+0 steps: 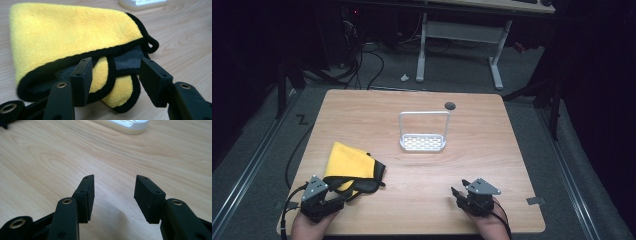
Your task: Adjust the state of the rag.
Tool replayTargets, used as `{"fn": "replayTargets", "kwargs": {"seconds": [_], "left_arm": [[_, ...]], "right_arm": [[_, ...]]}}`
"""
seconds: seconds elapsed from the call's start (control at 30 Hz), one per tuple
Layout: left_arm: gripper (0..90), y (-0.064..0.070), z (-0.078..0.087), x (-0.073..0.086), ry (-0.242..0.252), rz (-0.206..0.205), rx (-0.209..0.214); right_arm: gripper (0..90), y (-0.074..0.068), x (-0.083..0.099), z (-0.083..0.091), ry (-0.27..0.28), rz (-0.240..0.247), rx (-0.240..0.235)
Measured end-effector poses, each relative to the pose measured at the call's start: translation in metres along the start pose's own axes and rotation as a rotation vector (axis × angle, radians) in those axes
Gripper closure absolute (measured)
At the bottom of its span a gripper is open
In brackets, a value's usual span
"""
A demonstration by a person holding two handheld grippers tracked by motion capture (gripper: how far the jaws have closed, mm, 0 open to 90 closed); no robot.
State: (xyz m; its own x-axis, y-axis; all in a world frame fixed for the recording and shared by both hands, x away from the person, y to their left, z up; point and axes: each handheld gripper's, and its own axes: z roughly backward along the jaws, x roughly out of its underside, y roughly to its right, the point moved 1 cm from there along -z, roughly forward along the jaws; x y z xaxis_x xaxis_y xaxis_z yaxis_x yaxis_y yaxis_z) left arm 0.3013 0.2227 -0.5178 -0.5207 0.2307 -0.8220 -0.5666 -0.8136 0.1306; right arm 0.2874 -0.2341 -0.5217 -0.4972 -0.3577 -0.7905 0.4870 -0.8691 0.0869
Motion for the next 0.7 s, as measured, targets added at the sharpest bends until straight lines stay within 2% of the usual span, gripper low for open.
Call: {"fn": "replayTargets", "kwargs": {"seconds": [0.07, 0.17, 0.3, 0.4, 0.47, 0.7], "left_arm": [[43.7, 0.0006, -0.0009, -0.0008, 0.002, -0.015, -0.004], [44.0, -0.0027, -0.0028, 0.0006, 0.005, 0.01, 0.026], [44.2, -0.0036, -0.0022, 0.0029, -0.012, -0.005, 0.021], [44.5, -0.0041, 0.0003, 0.003, -0.005, 0.006, 0.029], [44.5, -0.0049, 0.0034, 0.0036, -0.004, 0.008, 0.033], [44.8, -0.0078, 0.0026, 0.0039, -0.005, 0.032, 0.059]], "right_arm": [[51.5, 0.0023, -0.0013, -0.0011, 0.009, -0.001, 0.004], [50.8, 0.0066, 0.0005, -0.0012, 0.005, -0.021, 0.014], [48.5, 0.0084, 0.003, -0.0011, -0.004, -0.026, 0.013], [48.0, 0.0088, 0.0018, -0.001, 0.003, -0.024, 0.024], [47.2, 0.0095, 0.0016, -0.0029, 0.006, -0.041, 0.026], [45.7, 0.0082, 0.0033, -0.0044, 0.0, -0.03, 0.023]]}}
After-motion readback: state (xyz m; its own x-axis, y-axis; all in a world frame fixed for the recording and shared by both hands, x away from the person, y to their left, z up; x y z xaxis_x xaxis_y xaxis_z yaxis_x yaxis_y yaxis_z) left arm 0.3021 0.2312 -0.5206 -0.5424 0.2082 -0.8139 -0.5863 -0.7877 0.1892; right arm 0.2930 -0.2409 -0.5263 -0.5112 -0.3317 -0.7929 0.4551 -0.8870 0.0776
